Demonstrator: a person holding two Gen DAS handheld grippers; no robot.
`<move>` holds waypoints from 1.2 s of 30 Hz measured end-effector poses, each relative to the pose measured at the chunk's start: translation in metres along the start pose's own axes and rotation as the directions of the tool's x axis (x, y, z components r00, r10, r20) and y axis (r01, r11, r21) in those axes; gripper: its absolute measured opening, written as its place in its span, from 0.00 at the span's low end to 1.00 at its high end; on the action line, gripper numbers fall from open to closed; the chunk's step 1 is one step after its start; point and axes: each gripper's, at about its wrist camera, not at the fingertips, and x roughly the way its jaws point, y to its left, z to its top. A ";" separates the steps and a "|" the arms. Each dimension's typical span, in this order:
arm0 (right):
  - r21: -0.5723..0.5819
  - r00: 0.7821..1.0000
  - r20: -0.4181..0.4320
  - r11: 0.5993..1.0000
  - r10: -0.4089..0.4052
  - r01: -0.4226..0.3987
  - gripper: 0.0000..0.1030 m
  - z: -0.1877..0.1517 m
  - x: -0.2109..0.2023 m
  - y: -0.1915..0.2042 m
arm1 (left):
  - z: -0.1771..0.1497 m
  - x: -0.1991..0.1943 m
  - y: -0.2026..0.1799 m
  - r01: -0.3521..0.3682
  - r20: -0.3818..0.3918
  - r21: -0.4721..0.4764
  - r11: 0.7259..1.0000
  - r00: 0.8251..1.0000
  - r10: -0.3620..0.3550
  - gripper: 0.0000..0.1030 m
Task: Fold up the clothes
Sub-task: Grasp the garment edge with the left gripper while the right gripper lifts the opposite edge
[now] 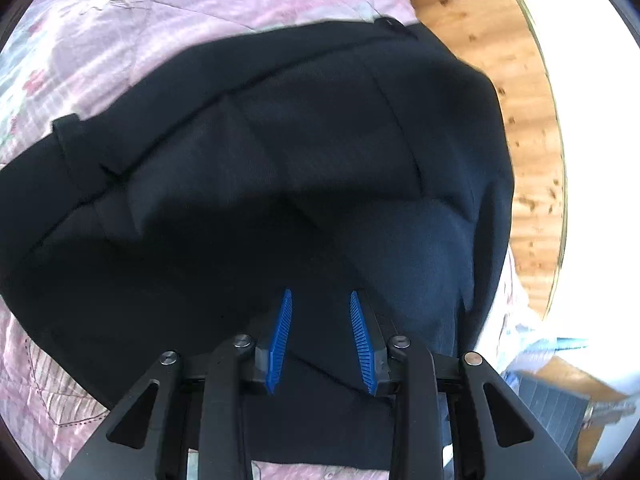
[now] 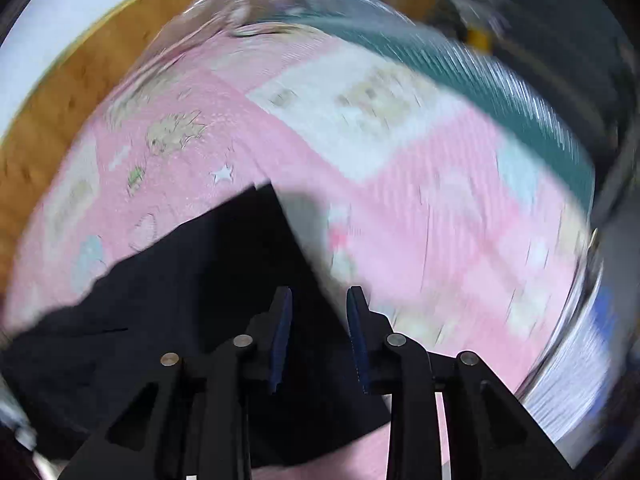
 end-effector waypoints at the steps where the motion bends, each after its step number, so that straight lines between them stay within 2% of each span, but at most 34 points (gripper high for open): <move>1: 0.064 0.999 -0.018 0.997 0.051 -0.050 0.40 -0.012 -0.003 0.000 | -0.003 0.002 -0.003 0.001 -0.008 0.013 1.000 1.000 -0.001 0.31; 3: 0.155 0.989 -0.036 0.979 0.141 -0.134 0.50 -0.026 -0.007 0.005 | -0.006 0.004 -0.011 -0.002 -0.020 0.041 0.999 1.000 0.003 0.31; 4: 0.146 0.987 -0.041 0.979 0.152 -0.145 0.53 -0.026 -0.008 0.016 | -0.007 0.005 -0.015 -0.007 -0.025 0.056 0.998 1.000 0.009 0.34; 7: -0.042 0.993 -0.060 0.994 0.102 -0.105 0.65 -0.011 0.001 0.068 | -0.011 0.013 -0.023 -0.019 -0.042 0.073 0.997 0.999 0.022 0.40; 9: -0.157 0.994 -0.082 0.984 0.076 -0.089 0.66 -0.002 0.009 0.103 | -0.013 0.020 -0.027 -0.028 -0.055 0.071 0.997 0.998 0.032 0.40; 12: -0.228 0.980 -0.182 0.966 0.085 -0.126 0.66 0.000 0.031 0.151 | -0.019 0.031 -0.037 -0.056 -0.060 0.081 0.995 0.996 0.061 0.40; 14: -0.310 0.975 -0.219 0.946 0.028 -0.097 0.67 -0.004 0.048 0.179 | -0.025 0.039 -0.043 -0.084 -0.063 0.088 0.993 0.994 0.089 0.43; 17: -0.462 0.960 -0.261 0.886 -0.101 -0.033 0.68 -0.011 0.079 0.217 | -0.036 0.056 -0.049 -0.142 -0.084 0.113 0.983 0.985 0.152 0.43; 18: -0.496 0.950 -0.275 0.868 -0.147 -0.009 0.53 -0.014 0.090 0.219 | -0.041 0.061 -0.050 -0.166 -0.088 0.127 0.978 0.980 0.177 0.43; 19: -0.534 0.939 -0.279 0.845 -0.202 0.024 0.29 -0.017 0.099 0.218 | -0.045 0.065 -0.053 -0.178 -0.084 0.149 0.973 0.978 0.192 0.37; 20: -0.568 0.933 -0.269 0.822 -0.241 0.049 0.04 -0.020 0.104 0.217 | -0.050 0.066 -0.057 -0.182 -0.067 0.183 0.966 0.978 0.197 0.06; 21: -0.582 0.940 -0.248 0.812 -0.233 0.047 0.01 -0.024 0.095 0.214 | -0.054 0.064 -0.059 -0.171 -0.057 0.204 0.964 0.981 0.186 0.00; 23: -0.563 0.953 -0.251 0.826 -0.167 -0.004 0.00 -0.037 0.067 0.198 | -0.065 0.047 -0.061 -0.111 -0.034 0.227 0.968 0.992 0.121 0.00; 26: -0.509 0.949 -0.286 0.860 -0.135 -0.031 0.00 -0.067 0.035 0.159 | -0.084 0.025 -0.042 -0.075 -0.043 0.229 0.971 0.995 0.087 0.00; 29: -0.412 0.942 -0.323 0.910 -0.096 -0.048 0.02 -0.081 0.027 0.128 | -0.102 0.021 -0.012 -0.100 -0.072 0.208 0.973 0.990 0.118 0.00; 30: -0.390 0.943 -0.322 0.919 -0.082 -0.053 0.06 -0.081 0.026 0.123 | -0.107 0.023 -0.001 -0.089 -0.091 0.184 0.979 0.990 0.107 0.00; 31: -0.407 0.953 -0.297 0.911 -0.062 -0.068 0.15 -0.074 0.023 0.130 | -0.110 0.025 0.004 -0.069 -0.105 0.156 0.985 0.991 0.086 0.00; 32: -0.447 0.961 -0.274 0.889 -0.030 -0.100 0.44 -0.066 0.020 0.144 | -0.112 0.028 0.008 -0.047 -0.117 0.126 0.991 0.991 0.062 0.00; 33: -0.486 0.967 -0.253 0.864 0.004 -0.131 0.68 -0.058 0.018 0.157 | -0.115 0.030 0.011 -0.025 -0.129 0.097 0.995 0.991 0.037 0.00; 34: -0.540 0.970 -0.242 0.825 0.036 -0.165 0.72 -0.050 0.017 0.172 | -0.116 0.033 0.010 -0.014 -0.132 0.089 0.996 0.991 0.026 0.02; 36: -0.698 0.967 -0.250 0.685 0.041 -0.209 0.74 -0.041 0.029 0.203 | -0.122 0.037 -0.001 -0.009 -0.130 0.116 0.993 0.991 0.024 0.03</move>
